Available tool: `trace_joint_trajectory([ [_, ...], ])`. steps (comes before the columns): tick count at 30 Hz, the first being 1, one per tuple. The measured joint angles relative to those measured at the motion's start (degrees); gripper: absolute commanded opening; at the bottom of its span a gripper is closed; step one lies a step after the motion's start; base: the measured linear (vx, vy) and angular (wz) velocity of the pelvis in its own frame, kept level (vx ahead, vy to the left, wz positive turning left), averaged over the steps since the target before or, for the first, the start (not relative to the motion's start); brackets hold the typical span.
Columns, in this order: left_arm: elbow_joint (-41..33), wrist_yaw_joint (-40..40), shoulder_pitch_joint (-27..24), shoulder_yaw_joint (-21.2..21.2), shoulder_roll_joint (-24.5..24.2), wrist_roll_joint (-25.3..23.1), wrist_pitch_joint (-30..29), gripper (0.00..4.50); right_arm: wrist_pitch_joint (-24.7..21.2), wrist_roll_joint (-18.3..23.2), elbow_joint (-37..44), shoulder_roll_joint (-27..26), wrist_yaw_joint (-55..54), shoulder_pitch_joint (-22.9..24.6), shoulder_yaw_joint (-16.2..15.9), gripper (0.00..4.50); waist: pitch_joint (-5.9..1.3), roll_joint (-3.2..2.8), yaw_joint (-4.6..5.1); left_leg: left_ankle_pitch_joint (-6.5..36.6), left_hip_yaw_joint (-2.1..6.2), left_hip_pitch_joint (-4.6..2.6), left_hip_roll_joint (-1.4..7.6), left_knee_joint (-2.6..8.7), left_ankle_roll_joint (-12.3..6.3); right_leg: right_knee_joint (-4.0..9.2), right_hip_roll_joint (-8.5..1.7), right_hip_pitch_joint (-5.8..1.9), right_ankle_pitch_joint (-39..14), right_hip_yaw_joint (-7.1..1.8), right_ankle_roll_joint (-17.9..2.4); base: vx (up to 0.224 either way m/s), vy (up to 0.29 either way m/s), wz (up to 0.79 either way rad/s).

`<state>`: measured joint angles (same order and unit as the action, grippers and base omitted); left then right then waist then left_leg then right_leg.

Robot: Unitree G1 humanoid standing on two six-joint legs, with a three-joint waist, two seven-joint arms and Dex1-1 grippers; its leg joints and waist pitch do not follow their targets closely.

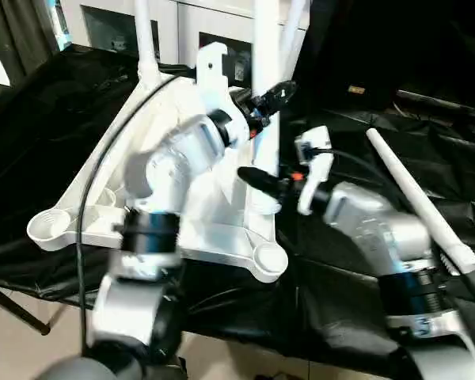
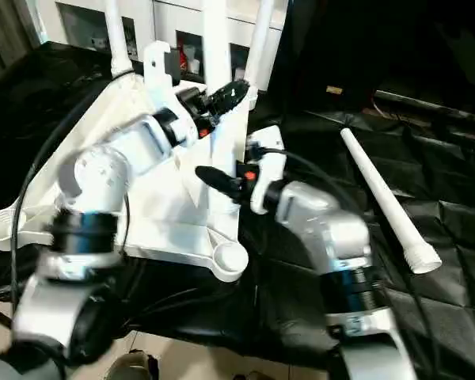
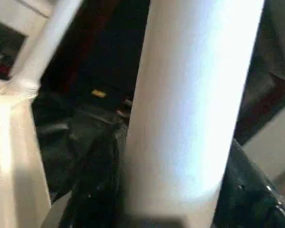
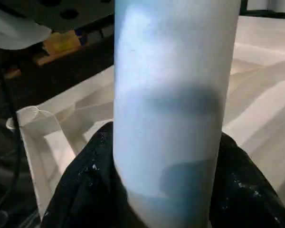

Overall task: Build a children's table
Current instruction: Pick table leg

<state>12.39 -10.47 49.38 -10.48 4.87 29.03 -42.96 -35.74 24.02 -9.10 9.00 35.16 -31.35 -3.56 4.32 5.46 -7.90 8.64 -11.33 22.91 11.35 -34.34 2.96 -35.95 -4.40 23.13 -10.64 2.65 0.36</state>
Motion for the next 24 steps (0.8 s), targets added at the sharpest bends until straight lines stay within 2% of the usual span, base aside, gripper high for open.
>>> trace_joint_trajectory([
  [5, 0.0, 0.5, -0.1, 0.3, -1.1, -1.4, 2.1, 2.01, 1.1, -0.1, 0.0, 0.2, 0.1, -0.2, -0.2, 1.96, -0.02, 0.10, 0.05, 0.0, 0.01, 0.00, 0.00, 0.01, 0.00, 0.03, 0.00, 0.00, 0.0, 0.00, 0.1, 0.000, 0.000, 0.00],
  [7, 0.0, -0.7, -0.1, 0.4, -1.7, -1.4, 2.4, 1.96, 1.3, 0.0, 0.0, 0.2, 0.5, -0.4, -0.2, 2.52, -0.02, 0.10, 0.05, 0.0, 0.01, 0.01, 0.00, 0.01, 0.00, 0.03, 0.00, 0.00, 0.0, 0.00, 0.1, 0.000, 0.000, 0.00],
  [12, -0.3, -12.1, -0.1, 3.0, -6.4, 0.5, 2.4, 1.88, 0.9, 1.8, 0.4, 3.4, 6.5, -0.6, -0.2, 3.05, -0.01, 0.17, -0.23, 0.0, -0.01, 0.05, 0.00, -0.01, -0.01, 0.07, 0.00, 0.00, 0.0, -0.01, 0.1, 0.000, 0.000, 0.00],
  [17, -4.3, -27.7, -0.1, 6.4, -11.1, 7.3, -2.7, 1.87, -3.9, 8.3, 3.7, 8.7, 17.3, -0.6, 0.1, 3.07, -0.02, 0.21, -0.19, 0.0, -0.06, 0.07, 0.00, -0.03, -0.04, 0.13, 0.00, 0.00, 0.0, -0.04, 0.1, 0.000, 0.000, 0.00],
  [22, -5.3, -36.2, -0.1, 6.3, -12.6, 12.6, -5.8, 1.86, -7.2, 11.8, 6.6, 11.3, 23.7, -0.2, -0.3, 3.07, -0.01, 0.21, -0.12, 0.0, -0.06, -0.01, 0.01, -0.03, -0.03, 0.00, 0.00, 0.00, 0.0, -0.03, 0.1, 0.000, 0.000, 0.00],
  [23, -5.3, -37.8, -0.1, 6.3, -13.1, 13.2, -5.9, 1.86, -7.6, 12.2, 6.9, 11.5, 24.5, -0.2, -0.6, 2.78, -0.01, 0.21, -0.09, 0.0, -0.05, -0.01, 0.01, -0.03, -0.03, -0.02, 0.00, 0.00, 0.0, -0.02, 0.0, 0.000, 0.000, 0.00],
  [24, -5.3, -38.8, -0.1, 6.4, -13.4, 13.5, -6.0, 1.86, -7.8, 12.5, 7.0, 11.6, 24.9, -0.2, -0.8, 2.71, -0.01, 0.21, -0.10, 0.0, -0.05, -0.03, 0.02, -0.03, -0.02, -0.03, 0.00, 0.00, 0.0, -0.02, 0.0, 0.000, 0.000, 0.00],
])
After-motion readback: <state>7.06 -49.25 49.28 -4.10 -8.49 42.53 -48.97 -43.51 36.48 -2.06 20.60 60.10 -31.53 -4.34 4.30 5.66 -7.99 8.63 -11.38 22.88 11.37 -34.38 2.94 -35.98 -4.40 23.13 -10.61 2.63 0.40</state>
